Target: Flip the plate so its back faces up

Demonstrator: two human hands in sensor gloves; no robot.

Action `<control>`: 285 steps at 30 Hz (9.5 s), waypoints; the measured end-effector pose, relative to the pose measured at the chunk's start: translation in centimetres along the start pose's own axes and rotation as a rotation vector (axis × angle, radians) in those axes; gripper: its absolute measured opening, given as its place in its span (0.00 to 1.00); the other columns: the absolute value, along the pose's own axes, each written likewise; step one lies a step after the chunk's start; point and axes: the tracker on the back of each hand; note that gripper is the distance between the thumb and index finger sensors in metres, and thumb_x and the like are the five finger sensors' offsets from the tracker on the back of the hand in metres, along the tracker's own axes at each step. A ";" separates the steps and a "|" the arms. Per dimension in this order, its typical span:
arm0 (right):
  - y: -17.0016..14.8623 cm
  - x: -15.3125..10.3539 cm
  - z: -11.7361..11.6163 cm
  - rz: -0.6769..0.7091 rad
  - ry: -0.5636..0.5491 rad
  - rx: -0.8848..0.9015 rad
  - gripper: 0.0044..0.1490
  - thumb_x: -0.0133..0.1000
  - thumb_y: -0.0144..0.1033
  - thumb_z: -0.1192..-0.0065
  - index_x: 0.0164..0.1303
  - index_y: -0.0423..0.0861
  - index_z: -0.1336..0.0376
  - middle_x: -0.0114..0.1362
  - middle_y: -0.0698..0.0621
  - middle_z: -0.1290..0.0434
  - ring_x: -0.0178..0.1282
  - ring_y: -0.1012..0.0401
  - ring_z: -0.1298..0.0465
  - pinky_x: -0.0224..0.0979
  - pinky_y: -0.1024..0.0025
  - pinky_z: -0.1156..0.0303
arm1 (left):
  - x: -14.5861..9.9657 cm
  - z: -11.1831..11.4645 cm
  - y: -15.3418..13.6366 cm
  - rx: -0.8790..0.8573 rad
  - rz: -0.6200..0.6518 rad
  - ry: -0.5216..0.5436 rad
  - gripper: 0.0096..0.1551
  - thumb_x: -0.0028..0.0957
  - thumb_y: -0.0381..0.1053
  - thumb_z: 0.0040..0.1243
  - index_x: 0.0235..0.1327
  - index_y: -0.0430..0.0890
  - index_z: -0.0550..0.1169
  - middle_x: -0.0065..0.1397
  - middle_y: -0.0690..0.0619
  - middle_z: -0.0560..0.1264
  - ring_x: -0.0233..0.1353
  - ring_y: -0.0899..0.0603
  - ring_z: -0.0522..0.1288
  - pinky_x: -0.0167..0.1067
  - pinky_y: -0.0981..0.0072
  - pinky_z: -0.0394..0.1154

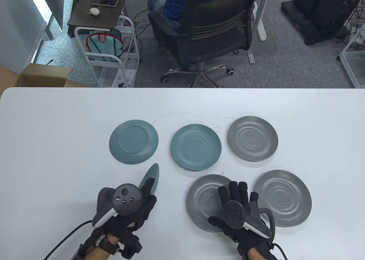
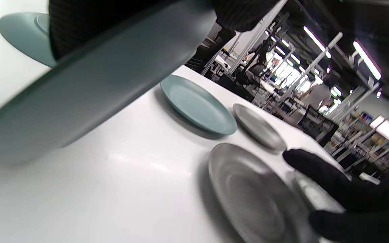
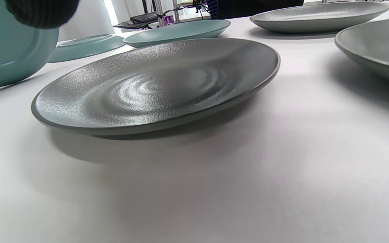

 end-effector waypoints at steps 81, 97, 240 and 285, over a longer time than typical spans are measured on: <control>0.4 -0.2 0.1 0.007 -0.014 -0.024 0.63 0.54 0.68 0.49 0.86 0.45 0.67 0.87 0.35 0.69 0.84 0.37 0.70 0.78 0.29 0.68 | 4.7 2.7 -10.0 0.445 -0.597 -0.090 0.38 0.63 0.55 0.48 0.79 0.33 0.65 0.66 0.43 0.76 0.53 0.38 0.87 0.46 0.56 0.83; 0.6 -0.1 0.0 0.013 -0.010 -0.013 0.63 0.53 0.68 0.49 0.86 0.45 0.67 0.87 0.35 0.69 0.84 0.37 0.70 0.78 0.29 0.68 | 13.4 2.6 3.7 0.497 -0.321 -0.048 0.49 0.60 0.70 0.46 0.86 0.41 0.58 0.81 0.39 0.65 0.78 0.28 0.71 0.66 0.37 0.73; 0.6 -0.1 0.1 0.018 -0.010 0.012 0.63 0.53 0.68 0.49 0.86 0.45 0.67 0.87 0.35 0.69 0.84 0.37 0.70 0.78 0.29 0.67 | 20.9 5.7 -3.8 -0.201 -0.652 0.084 0.40 0.60 0.57 0.54 0.74 0.29 0.69 0.55 0.43 0.80 0.39 0.47 0.90 0.35 0.66 0.85; 0.3 -0.2 0.4 -0.008 -0.018 -0.003 0.63 0.53 0.68 0.49 0.86 0.45 0.66 0.87 0.35 0.68 0.84 0.37 0.69 0.78 0.28 0.67 | 12.8 1.6 -1.0 0.545 -0.347 0.115 0.54 0.57 0.72 0.47 0.86 0.39 0.55 0.82 0.38 0.62 0.81 0.27 0.67 0.69 0.34 0.69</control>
Point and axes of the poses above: the tracker on the back of each hand, its own y axis roughly to the thumb side, its own x axis roughly from the wrist to the fingertips, z = x × y
